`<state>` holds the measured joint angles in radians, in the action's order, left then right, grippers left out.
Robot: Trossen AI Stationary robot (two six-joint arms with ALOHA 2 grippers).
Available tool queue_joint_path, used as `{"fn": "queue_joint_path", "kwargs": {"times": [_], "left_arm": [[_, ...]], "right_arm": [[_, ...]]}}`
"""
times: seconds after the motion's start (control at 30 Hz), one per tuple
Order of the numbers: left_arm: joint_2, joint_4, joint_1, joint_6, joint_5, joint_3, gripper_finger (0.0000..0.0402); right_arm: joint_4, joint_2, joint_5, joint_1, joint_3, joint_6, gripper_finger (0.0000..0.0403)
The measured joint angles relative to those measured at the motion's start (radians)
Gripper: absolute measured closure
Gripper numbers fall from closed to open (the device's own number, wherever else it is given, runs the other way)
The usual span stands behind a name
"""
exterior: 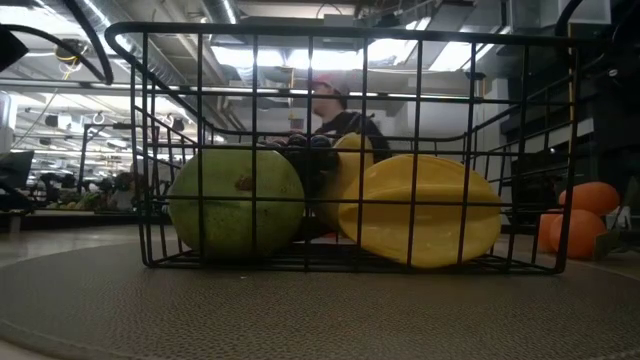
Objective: Build produce basket
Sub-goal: Put the eggplant into the black wire basket
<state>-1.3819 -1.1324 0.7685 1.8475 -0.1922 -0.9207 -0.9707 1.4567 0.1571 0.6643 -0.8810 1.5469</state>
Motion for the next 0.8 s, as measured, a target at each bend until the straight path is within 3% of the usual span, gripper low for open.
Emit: {"fn": "queue_joint_path", "kwargs": {"times": [0.17, 0.27, 0.4, 0.6, 0.8], "left_arm": [[0.0, -0.043, 0.0, 0.098, 0.069, 0.001, 0.0268], [0.0, -0.063, 0.0, 0.072, 0.096, 0.001, 0.0268], [0.0, -0.071, -0.001, 0.062, 0.079, 0.002, 0.0265], [0.0, -0.06, -0.002, 0.203, 0.004, 0.041, 0.0221], [0.0, 0.18, -0.002, 0.26, 0.008, 0.135, 0.017]], "right_arm": [[0.0, 0.0, -0.055, 0.0, 0.0, -0.035, 0.0299], [0.001, 0.0, -0.058, 0.0, 0.0, -0.041, 0.0299], [0.002, 0.0, -0.054, 0.0, 0.0, -0.066, 0.0299], [0.002, 0.0, -0.051, 0.0, 0.0, -0.089, 0.0299], [0.002, 0.0, -0.05, 0.0, 0.0, -0.103, 0.0299]]}}
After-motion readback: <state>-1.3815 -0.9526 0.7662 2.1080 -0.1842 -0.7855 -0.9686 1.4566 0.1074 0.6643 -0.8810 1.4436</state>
